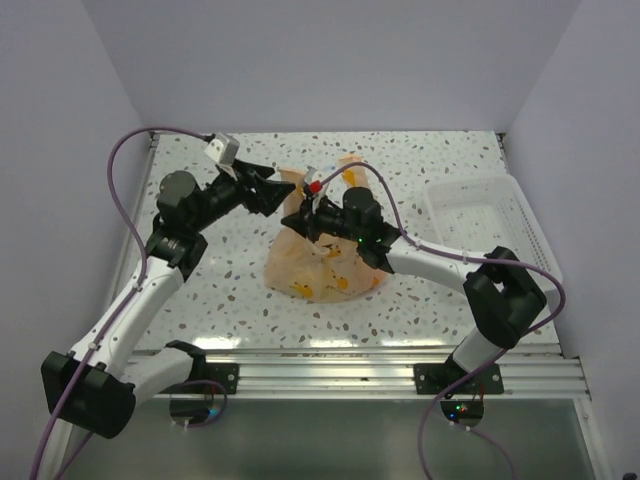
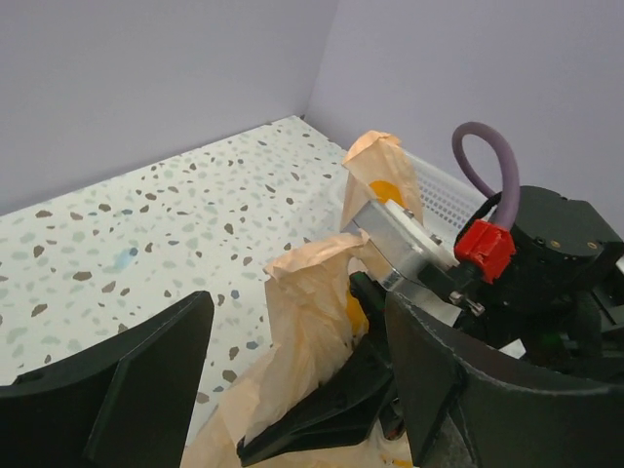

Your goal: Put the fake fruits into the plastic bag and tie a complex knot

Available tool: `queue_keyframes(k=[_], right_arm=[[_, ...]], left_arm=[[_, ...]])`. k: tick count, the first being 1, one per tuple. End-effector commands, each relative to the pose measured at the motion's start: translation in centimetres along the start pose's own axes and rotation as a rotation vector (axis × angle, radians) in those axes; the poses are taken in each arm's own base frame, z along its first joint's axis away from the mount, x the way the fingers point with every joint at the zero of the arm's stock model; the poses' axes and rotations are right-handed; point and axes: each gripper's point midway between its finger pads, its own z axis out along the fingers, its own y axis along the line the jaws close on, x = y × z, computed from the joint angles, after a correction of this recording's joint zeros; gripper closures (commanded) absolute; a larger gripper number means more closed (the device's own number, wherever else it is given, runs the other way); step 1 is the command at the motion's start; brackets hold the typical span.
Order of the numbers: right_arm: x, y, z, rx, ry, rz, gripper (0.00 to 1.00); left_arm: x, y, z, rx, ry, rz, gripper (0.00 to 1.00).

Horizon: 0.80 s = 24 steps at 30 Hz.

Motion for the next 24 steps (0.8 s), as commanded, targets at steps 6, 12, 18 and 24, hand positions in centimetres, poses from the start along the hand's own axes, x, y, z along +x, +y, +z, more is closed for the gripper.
queue_keyframes(k=[6,12,18,24], right_arm=[[-4.2,0.0,-0.2,0.024,-0.059,-0.074,1.00],[-4.5,0.2,-0.3,0.039,-0.051,-0.091,1.00],[-5.0,1.4,-0.9,-0.013,-0.044,-0.094,0.56],[-6.8,1.8,-2.9,-0.047,-0.009,-0.142,0.23]], left_arm=[[0.0,0.8,2.0,-0.078,-0.023,-0.016,0.29],[1.4,1.0,2.8,-0.078,0.004,-0.052,0.32],[1.8,0.6,2.8,-0.054,0.014,-0.050,0.96],[2.0,-0.6,2.4,0.009,0.025,-0.032,1.00]])
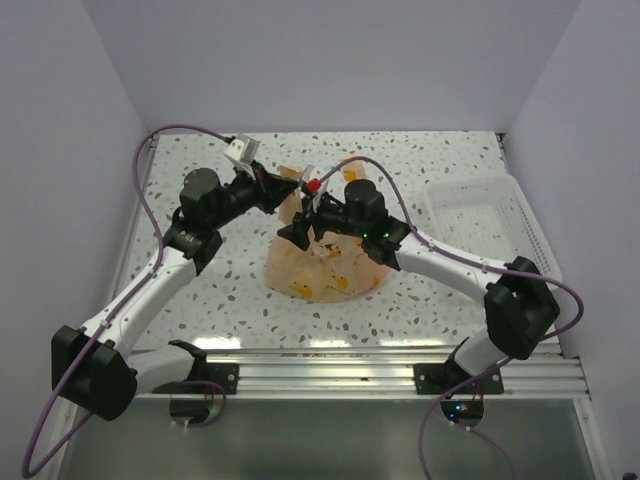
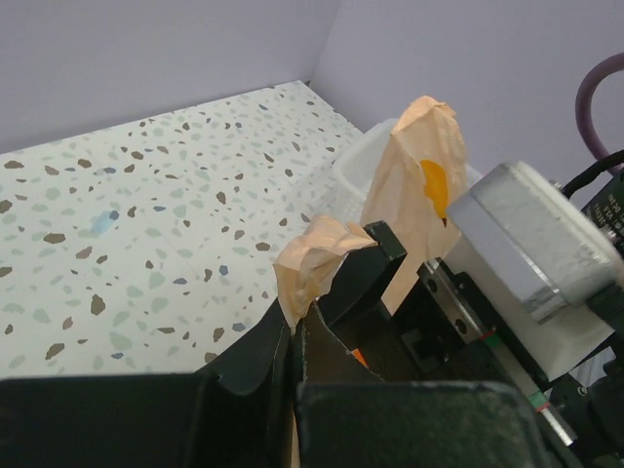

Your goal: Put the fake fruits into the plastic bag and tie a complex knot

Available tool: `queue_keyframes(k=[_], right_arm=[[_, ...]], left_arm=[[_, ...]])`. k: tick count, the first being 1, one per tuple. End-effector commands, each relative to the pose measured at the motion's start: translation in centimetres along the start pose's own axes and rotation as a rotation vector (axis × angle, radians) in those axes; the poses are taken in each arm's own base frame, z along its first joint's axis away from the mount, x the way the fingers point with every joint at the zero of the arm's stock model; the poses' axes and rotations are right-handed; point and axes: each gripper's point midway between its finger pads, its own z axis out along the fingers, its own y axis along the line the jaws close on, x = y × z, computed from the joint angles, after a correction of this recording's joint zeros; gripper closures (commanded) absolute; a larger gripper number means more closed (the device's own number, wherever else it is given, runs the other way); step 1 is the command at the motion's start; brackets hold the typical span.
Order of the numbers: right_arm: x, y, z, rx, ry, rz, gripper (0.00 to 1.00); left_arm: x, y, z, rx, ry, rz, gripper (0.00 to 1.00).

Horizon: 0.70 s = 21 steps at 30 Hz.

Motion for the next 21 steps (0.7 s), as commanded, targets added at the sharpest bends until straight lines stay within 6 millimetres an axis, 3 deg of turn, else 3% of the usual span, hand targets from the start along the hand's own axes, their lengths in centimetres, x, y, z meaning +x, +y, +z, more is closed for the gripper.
queue_keyframes(k=[1,5,7,10,11,13,14,15,17,18,21], right_arm=[[-4.6,0.5,-2.2,-0.032,-0.035,-0.082,0.23],[-5.2,0.0,-3.8,-0.033,0.010,-0.092,0.12],[-5.6,0.7,-5.0,-0.069,0.033,-0.113,0.05],[-7.9,2.5,-7.2,-0.145,0.027,-0.166,0.03],[-9.8,2.9,-8.0,-0.160,0.006,-0.195,0.01],[-11.0,2.2,-9.7,-0.153,0.007,-0.153,0.01],[-12.7,2.4,-10.8,-0.179,-0.026,-0.142,0.01],[-13.2,0.7,-11.9,-0.135,-0.031,-0.081,0.02],[-13.7,0.4,-13.4,-0.172,-0.028,-0.034,0.01],[-13.5,-1.3,-14.6,-0.144,-0.026,-0.005,0.01],[-11.9,-3.3,-17.1,-0.193,-0.022,0.037,0.02]], left_arm=[[-1.5,-1.8,-0.5,0.073,-0.046,0.052,1.00],[-1.2,-1.8,-0.5,0.085,-0.035,0.069,1.00],[-1.0,-1.8,-0.5,0.090,-0.028,0.079,1.00],[-0.6,-1.8,-0.6,0.103,-0.015,0.084,1.00],[-0.4,-1.9,-0.6,0.109,-0.012,0.087,1.00],[-0.3,-1.9,-0.6,0.117,-0.008,0.097,1.00],[-0.4,-2.1,-0.7,0.128,-0.008,0.101,1.00],[-0.5,-2.2,-0.7,0.140,-0.010,0.109,1.00],[-0.4,-2.9,-0.7,0.181,-0.004,0.120,1.00],[-0.6,-3.2,-0.7,0.197,-0.007,0.123,1.00],[-0.5,-4.3,-0.8,0.264,0.001,0.126,1.00]])
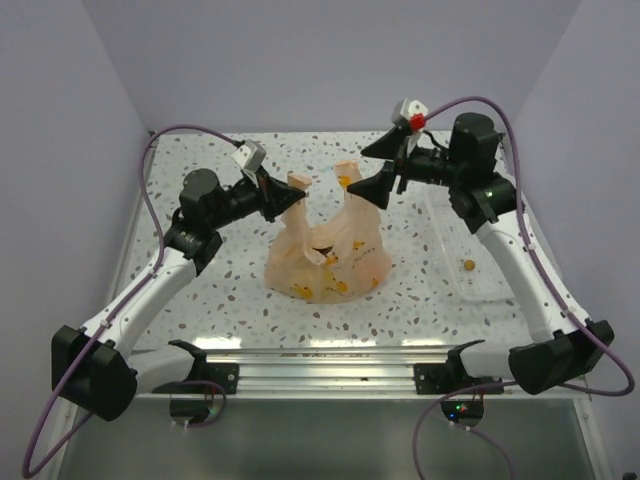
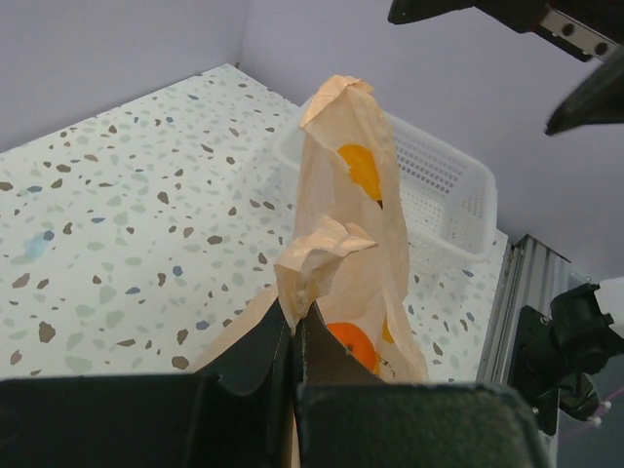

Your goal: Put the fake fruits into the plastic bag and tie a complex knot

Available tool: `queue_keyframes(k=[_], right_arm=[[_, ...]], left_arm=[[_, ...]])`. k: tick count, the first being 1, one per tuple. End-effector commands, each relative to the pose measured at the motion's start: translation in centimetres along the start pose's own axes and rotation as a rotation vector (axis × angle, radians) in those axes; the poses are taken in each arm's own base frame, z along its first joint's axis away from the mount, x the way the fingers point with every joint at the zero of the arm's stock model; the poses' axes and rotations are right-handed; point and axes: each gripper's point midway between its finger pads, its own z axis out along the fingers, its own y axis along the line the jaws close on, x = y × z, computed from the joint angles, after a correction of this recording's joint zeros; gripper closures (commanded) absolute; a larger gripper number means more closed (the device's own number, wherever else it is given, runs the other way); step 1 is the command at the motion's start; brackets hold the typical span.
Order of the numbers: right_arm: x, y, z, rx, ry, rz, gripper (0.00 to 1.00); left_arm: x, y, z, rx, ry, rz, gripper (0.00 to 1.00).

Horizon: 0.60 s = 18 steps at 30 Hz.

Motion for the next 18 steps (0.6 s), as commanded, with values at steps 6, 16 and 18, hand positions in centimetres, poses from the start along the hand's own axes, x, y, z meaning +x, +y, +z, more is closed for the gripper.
queue_keyframes(k=[6,16,18], right_arm=[[6.4,-1.5,-4.7,-0.241,0.063,-0.010,0.01],[11.1,-3.3,-1.7,-0.310,0.045,-0.022,0.01],[11.4,-2.7,-1.0,-0.341,0.047,0.005,0.02]], left_arm=[[-1.4,-2.5,0.2,0.156,-0.020,0.057,1.00],[-1.4,-2.8,0.9,0.200,0.000,0.044,1.00],[-1.6,-2.8,1.0,0.207,0.002,0.056,1.00]])
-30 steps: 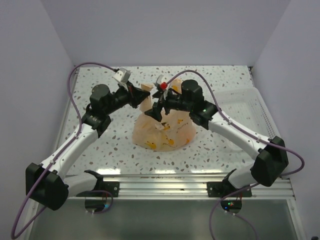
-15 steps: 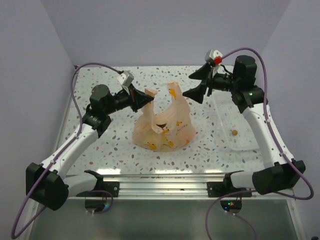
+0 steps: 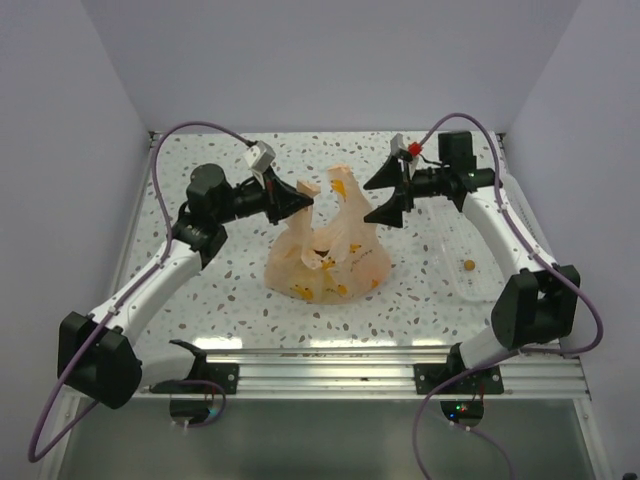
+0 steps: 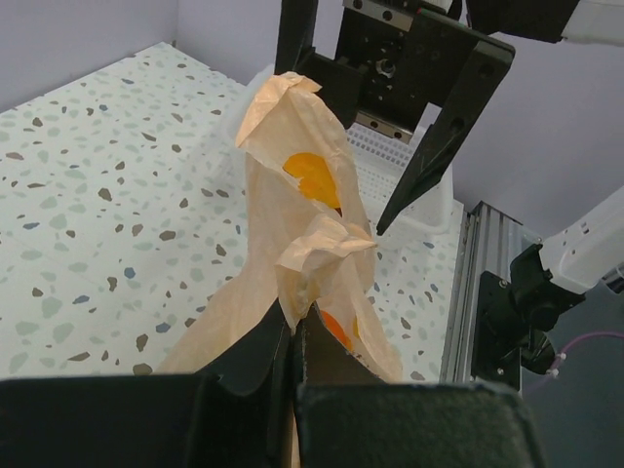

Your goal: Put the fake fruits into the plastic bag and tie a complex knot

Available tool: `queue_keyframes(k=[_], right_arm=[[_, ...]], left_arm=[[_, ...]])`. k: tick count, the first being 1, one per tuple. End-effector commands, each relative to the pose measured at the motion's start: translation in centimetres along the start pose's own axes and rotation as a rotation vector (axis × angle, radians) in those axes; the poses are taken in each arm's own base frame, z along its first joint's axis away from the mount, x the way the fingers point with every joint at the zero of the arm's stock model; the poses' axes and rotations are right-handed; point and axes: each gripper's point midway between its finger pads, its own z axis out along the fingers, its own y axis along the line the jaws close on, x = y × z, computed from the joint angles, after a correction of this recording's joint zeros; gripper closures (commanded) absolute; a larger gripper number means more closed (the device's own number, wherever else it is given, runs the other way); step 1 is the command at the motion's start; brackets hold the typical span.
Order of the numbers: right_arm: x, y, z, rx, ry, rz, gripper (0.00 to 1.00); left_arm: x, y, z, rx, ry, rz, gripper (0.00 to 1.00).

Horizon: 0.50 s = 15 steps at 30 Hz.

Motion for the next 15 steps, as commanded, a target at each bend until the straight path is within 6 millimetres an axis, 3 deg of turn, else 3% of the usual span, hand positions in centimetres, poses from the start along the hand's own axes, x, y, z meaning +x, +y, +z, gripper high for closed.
queue_keyframes(k=[1,5,6,8,9,12,15], right_arm=[[-1.2,0.3,1.6,-0.075,-0.052,-0.068,0.01],[-0.3,2.1,4.1,-0.147,-0.034,-0.058,0.07],[-0.4,1.9,4.6,-0.137,-0.032,-0.057,0.31],[0.3,1.8,5.5,-0.145,-0.025,0.012,0.59],[0.5,1.5,5.8,-0.135,-0.019,0.019,0.80],[0.4,1.2,6.3,-0.134,-0.001,0.045,0.97],[-0.3,0.9,6.5,-0.123,-0.002,0.072,1.00]], left_arm=[[-2.7,-1.0,0.3,0.059,-0.044,0.083,1.00],[-2.7,-2.1,0.7,0.129,-0.026,0.112,1.00],[-2.7,-2.4,0.8,0.146,-0.024,0.124,1.00],[-2.6,-3.6,1.0,0.214,-0.012,0.144,1.00],[-2.6,-3.9,1.1,0.232,-0.007,0.150,1.00],[-2.4,-5.6,1.7,0.311,0.015,0.217,1.00],[-1.7,-7.1,2.5,0.378,0.048,0.255,1.00]])
